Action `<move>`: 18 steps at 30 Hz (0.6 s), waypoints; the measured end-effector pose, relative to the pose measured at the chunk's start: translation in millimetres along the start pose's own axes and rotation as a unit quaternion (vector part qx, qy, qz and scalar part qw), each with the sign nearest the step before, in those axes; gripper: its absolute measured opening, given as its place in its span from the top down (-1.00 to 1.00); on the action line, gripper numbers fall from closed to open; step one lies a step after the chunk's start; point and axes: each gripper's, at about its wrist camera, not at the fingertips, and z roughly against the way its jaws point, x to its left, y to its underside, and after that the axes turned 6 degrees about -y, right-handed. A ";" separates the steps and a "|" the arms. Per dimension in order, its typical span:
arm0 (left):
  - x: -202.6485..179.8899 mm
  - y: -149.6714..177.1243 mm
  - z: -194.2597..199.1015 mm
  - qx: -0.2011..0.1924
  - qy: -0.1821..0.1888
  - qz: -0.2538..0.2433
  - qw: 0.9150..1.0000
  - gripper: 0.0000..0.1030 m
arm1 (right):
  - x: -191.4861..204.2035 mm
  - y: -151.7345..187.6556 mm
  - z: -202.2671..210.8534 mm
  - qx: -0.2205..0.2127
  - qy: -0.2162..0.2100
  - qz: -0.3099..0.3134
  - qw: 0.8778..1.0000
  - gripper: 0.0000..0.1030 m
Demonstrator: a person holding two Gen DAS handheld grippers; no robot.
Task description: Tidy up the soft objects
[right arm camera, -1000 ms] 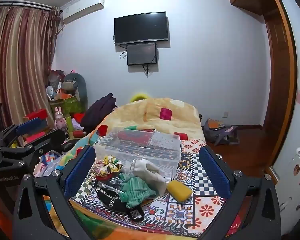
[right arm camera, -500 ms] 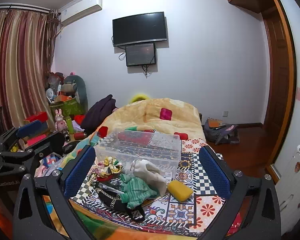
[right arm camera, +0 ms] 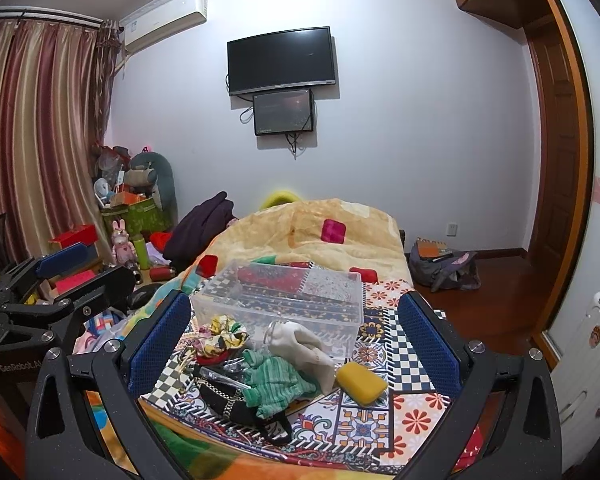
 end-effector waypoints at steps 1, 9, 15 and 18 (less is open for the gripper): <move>-0.3 0.3 0.1 0.000 0.000 -0.001 1.000 -1.00 | 0.2 0.0 0.3 -0.001 0.000 0.000 1.000 -1.00; -1.5 1.2 1.5 -0.005 -0.002 -0.001 1.000 -1.00 | -0.2 -0.7 2.7 -0.004 -0.002 -0.003 1.000 -1.00; -1.5 1.4 1.9 -0.005 -0.002 -0.001 1.000 -1.00 | 0.1 -1.5 2.9 -0.005 -0.002 -0.002 1.000 -1.00; -1.6 1.2 1.7 -0.005 -0.002 -0.001 1.000 -1.00 | -0.3 -1.4 3.2 -0.005 -0.002 -0.002 1.000 -1.00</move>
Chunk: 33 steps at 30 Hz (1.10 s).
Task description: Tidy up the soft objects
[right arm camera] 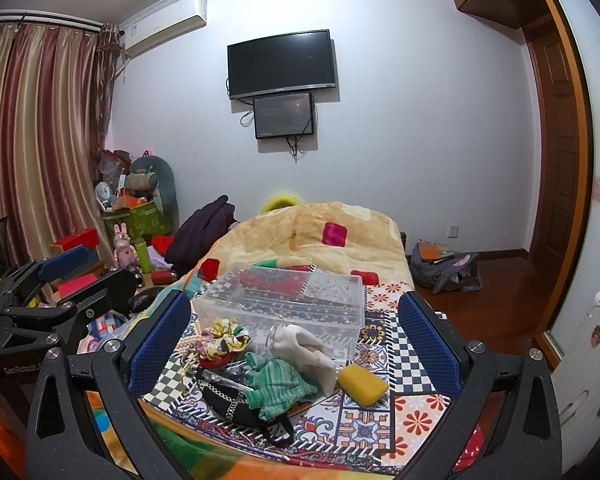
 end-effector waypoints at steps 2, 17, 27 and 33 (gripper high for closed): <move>0.1 0.1 0.1 0.000 0.000 0.000 1.000 -1.00 | 0.8 -0.4 0.1 0.000 0.000 0.000 1.000 -1.00; 0.2 0.3 0.0 -0.001 0.002 0.001 1.000 -1.00 | 3.0 -1.2 0.9 -0.001 -0.001 0.001 1.000 -1.00; -1.2 0.5 1.0 -0.001 0.004 -0.001 1.000 -1.00 | 4.3 -0.7 1.5 -0.002 -0.004 0.001 1.000 -1.00; -1.3 0.5 -0.7 0.005 0.006 0.000 1.000 -1.00 | 1.6 1.7 0.7 -0.001 -0.006 -0.003 1.000 -1.00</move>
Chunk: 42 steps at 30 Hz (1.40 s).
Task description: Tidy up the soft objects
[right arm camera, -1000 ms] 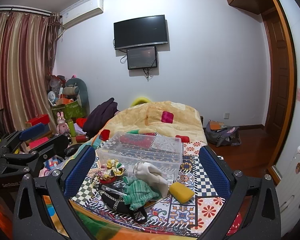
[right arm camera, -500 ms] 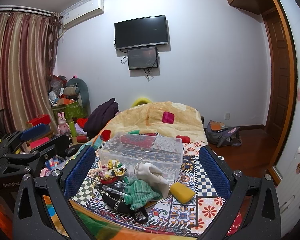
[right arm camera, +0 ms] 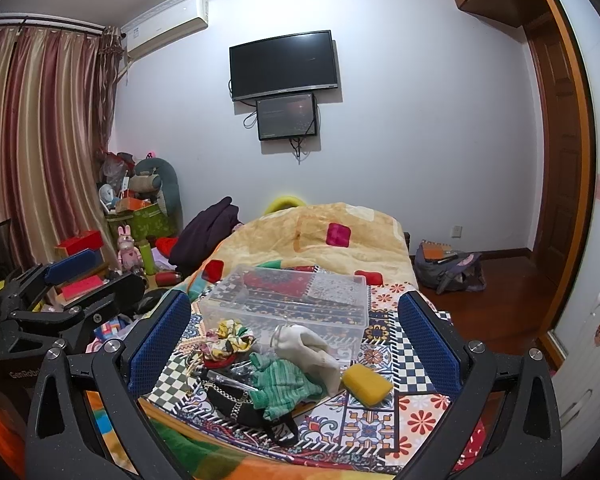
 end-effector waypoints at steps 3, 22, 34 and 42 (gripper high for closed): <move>0.2 0.8 -5.3 0.009 0.003 -0.001 1.000 -1.00 | -2.4 1.8 -1.8 0.003 0.001 -0.003 1.000 -1.00; 29.0 48.7 -115.0 0.203 0.031 0.011 0.979 -0.50 | -55.3 47.6 -59.6 0.159 0.025 -0.030 0.987 -0.67; 20.0 71.1 -171.5 0.266 0.071 -0.018 0.961 0.02 | -94.8 79.2 -123.2 0.282 0.013 -0.056 0.958 -0.06; 22.8 83.7 -184.7 0.281 0.093 -0.010 0.955 0.48 | -99.3 94.6 -143.4 0.318 0.011 -0.058 0.946 0.00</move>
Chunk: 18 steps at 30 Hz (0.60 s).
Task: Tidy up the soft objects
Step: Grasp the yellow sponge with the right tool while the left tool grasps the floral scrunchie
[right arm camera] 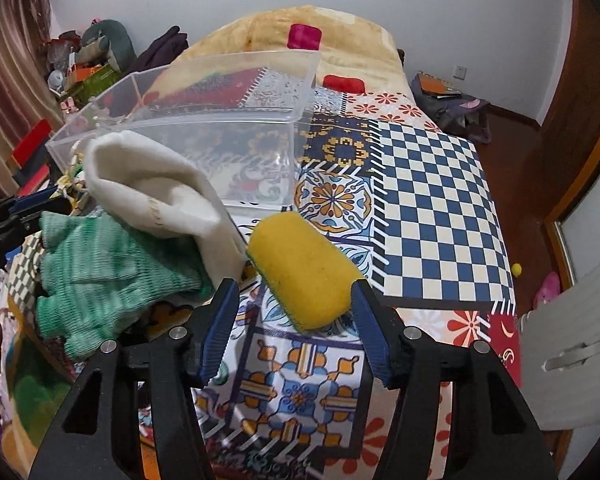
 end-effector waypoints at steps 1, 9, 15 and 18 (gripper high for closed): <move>0.4 0.6 0.3 -0.002 0.004 0.002 1.000 0.54 | -1.0 -0.1 0.0 0.000 -0.001 -0.001 1.000 0.08; 6.3 4.0 21.2 -0.025 0.006 0.018 0.999 0.84 | -8.7 -0.8 0.5 -0.009 -0.008 -0.015 1.000 0.54; 14.6 -0.5 53.3 -0.067 -0.006 0.032 0.997 0.86 | -10.8 1.8 16.4 -0.032 -0.021 -0.020 0.999 0.62; 16.9 -3.0 69.0 -0.086 -0.009 0.036 0.996 0.86 | -7.4 1.9 31.5 -0.052 -0.025 -0.019 0.998 0.63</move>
